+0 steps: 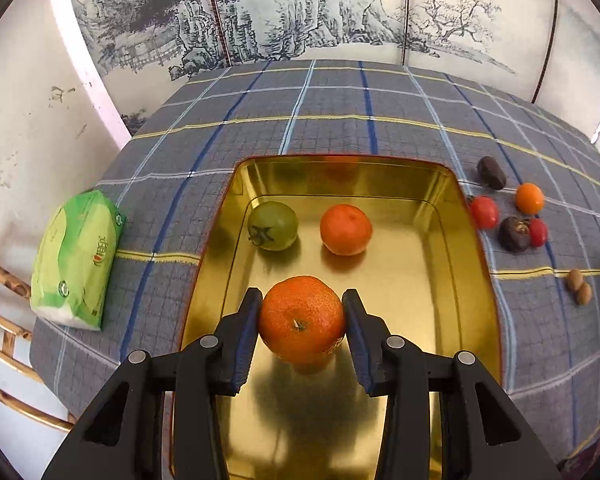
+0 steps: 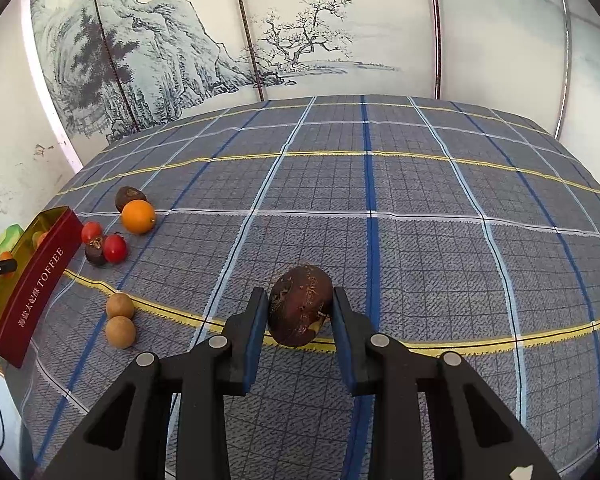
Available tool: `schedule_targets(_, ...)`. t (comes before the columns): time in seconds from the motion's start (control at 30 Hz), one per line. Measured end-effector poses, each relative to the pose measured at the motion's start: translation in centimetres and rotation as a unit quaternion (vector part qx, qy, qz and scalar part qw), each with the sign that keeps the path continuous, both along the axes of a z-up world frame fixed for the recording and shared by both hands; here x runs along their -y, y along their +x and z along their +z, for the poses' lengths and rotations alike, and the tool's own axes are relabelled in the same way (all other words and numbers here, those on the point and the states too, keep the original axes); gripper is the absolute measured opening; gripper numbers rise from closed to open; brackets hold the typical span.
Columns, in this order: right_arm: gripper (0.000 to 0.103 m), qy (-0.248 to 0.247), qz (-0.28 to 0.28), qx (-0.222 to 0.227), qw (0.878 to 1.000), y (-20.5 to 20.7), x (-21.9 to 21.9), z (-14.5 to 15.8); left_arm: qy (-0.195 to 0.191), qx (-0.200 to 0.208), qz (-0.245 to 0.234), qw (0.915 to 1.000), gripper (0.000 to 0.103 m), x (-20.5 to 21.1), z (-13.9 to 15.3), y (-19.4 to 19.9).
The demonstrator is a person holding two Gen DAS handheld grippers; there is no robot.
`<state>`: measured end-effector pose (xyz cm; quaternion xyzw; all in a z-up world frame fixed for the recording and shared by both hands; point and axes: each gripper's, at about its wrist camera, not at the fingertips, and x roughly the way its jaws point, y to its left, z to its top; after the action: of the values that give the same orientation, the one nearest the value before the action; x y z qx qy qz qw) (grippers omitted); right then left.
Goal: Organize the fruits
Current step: 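Lower the orange into the tin and open the left gripper while the right gripper grasps the mangosteen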
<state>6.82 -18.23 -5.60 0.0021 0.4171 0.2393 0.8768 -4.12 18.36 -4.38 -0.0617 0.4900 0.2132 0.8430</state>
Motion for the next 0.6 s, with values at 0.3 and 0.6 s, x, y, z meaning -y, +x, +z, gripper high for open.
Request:
schedule_targets(0.3,0.029,-0.01,0.0,-0.004,1.0,0.2,-0.3,-0.3,0.022,-0.026,-0.007,0.9994,0.042,-0.6,-0.9,1.8)
schedule_targets(0.6,0.029,-0.018,-0.002,-0.011,1.0,0.3,-0.5,-0.5,0.024,-0.037,-0.007,0.999,0.042,-1.4,-1.4,2.5)
